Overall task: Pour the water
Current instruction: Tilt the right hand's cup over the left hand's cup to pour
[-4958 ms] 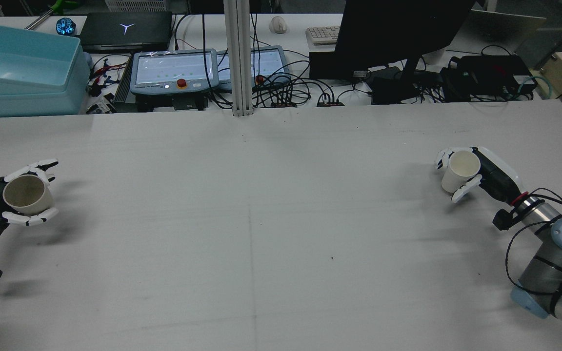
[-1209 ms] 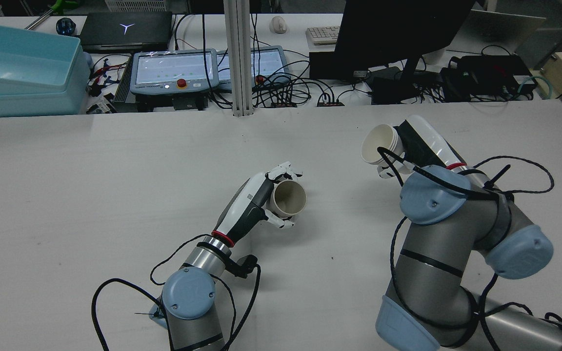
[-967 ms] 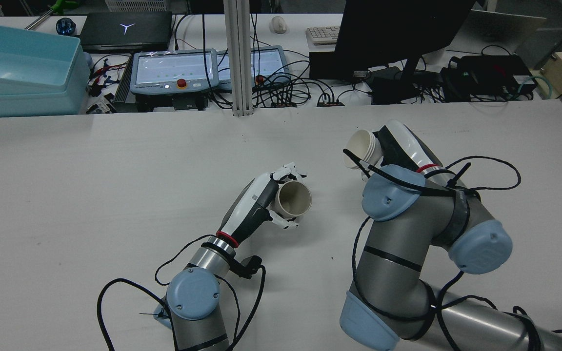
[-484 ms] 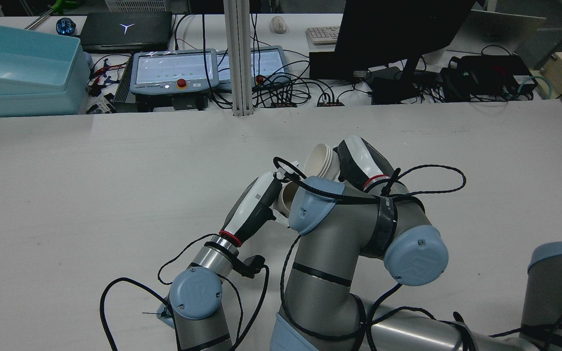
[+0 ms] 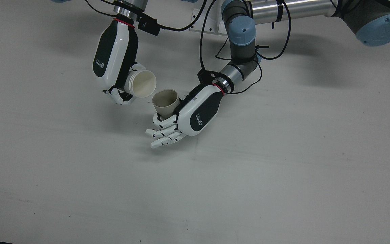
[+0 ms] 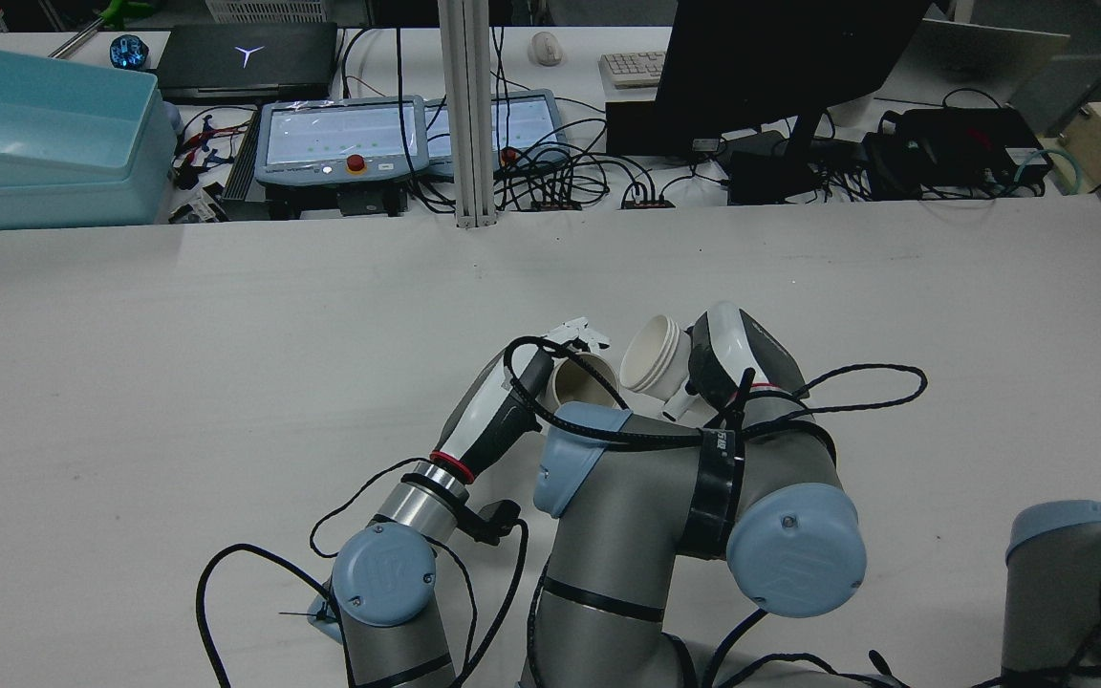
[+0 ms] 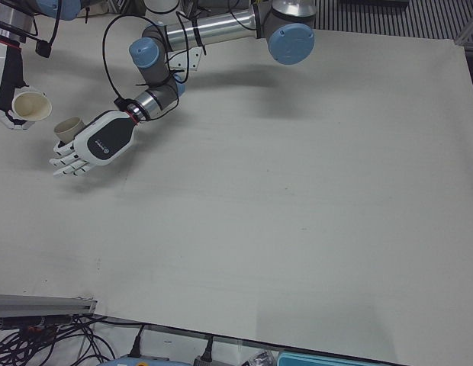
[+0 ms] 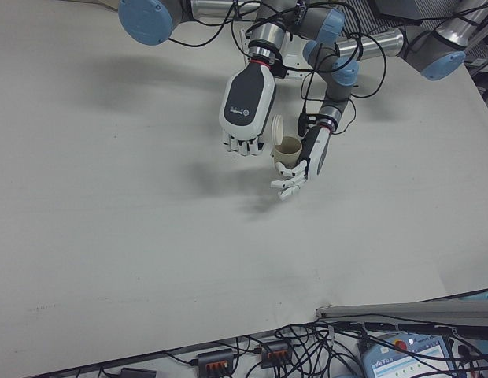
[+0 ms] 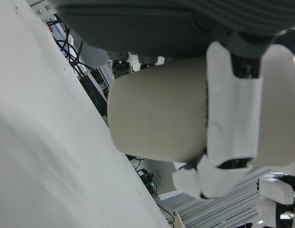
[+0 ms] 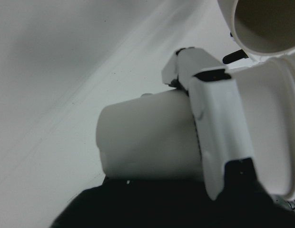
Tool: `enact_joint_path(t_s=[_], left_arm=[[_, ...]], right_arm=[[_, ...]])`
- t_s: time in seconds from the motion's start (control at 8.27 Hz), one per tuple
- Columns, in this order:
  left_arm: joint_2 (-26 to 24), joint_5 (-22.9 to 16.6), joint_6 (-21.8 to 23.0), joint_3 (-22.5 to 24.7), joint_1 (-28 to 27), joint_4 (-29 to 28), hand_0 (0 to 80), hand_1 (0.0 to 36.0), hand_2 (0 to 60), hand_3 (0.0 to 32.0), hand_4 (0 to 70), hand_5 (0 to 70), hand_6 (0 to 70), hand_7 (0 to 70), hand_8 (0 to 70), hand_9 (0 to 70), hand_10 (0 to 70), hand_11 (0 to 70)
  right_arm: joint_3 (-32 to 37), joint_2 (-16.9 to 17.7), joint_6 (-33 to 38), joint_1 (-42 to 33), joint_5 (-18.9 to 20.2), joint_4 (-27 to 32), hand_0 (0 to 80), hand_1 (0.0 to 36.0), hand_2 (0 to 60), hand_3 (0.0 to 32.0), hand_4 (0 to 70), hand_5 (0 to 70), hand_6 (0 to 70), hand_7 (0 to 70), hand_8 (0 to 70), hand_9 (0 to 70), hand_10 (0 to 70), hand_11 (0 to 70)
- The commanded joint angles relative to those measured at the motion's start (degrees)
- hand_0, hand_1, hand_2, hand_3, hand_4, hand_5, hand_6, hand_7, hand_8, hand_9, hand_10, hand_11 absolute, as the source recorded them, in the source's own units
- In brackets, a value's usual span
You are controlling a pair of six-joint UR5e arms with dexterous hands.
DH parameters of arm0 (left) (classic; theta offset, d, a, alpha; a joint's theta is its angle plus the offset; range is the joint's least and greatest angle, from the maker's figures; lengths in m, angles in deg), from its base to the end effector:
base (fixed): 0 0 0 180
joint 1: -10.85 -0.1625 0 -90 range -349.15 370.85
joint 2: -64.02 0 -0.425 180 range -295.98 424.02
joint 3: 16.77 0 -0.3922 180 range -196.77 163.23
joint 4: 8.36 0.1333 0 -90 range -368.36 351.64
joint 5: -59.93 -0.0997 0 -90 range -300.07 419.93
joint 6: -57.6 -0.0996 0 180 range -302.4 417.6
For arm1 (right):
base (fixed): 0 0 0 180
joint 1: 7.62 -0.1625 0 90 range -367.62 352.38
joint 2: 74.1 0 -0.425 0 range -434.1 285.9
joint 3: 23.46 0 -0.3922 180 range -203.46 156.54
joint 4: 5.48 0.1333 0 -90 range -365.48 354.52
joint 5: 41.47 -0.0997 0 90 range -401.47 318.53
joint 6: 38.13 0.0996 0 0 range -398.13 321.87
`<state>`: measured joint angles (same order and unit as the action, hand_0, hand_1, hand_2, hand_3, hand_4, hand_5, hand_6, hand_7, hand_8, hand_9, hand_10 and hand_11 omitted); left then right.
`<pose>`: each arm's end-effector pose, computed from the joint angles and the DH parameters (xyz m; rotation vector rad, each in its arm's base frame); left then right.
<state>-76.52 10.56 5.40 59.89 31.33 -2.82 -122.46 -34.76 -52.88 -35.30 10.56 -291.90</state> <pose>0.6400 -0.4506 0.2407 0.1197 2.2716 -1.3258 -0.3594 -0.4083 0.2189 0.3363 -1.0880 1.8816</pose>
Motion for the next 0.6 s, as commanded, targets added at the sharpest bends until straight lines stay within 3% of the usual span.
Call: enact_joint_path(t_s=[0.0,0.24,0.36,0.48], left_arm=[[0.0,-0.1,0.0,0.2,0.1,0.0,64.1,36.0,60.0,0.0,70.0,70.0,26.3,26.7,14.3,12.1,14.7,22.8],[0.0,-0.1,0.1,0.2,0.1,0.0,64.0,36.0,60.0,0.0,70.0,70.0,26.1,26.5,14.3,11.9,14.5,22.6],[0.1,-0.4,0.1,0.6,0.3,0.1,63.8,36.0,60.0,0.0,70.0,70.0,26.2,26.6,14.4,12.0,14.6,22.6],[0.4,-0.9,0.3,1.2,1.7,0.3,63.7,36.0,60.0,0.0,70.0,70.0,25.9,26.5,14.3,12.0,14.5,22.5]], right_arm=[[-2.4,0.8,2.4,0.3,0.0,-6.4,80.0,36.0,53.0,0.0,70.0,70.0,48.3,53.6,40.9,44.6,25.3,38.9],[-4.9,3.7,3.4,0.3,-0.1,-7.7,80.0,36.0,53.5,0.0,70.0,70.0,48.3,53.2,40.8,44.4,25.9,39.7],[-12.7,10.4,7.9,0.3,-1.7,-7.7,80.0,36.0,50.3,0.0,70.0,70.0,48.0,52.8,40.7,44.2,26.1,40.0],[-15.5,14.8,14.5,-0.2,-6.7,-7.8,80.0,36.0,44.4,0.0,70.0,70.0,45.4,50.0,40.2,43.4,26.1,39.9]])
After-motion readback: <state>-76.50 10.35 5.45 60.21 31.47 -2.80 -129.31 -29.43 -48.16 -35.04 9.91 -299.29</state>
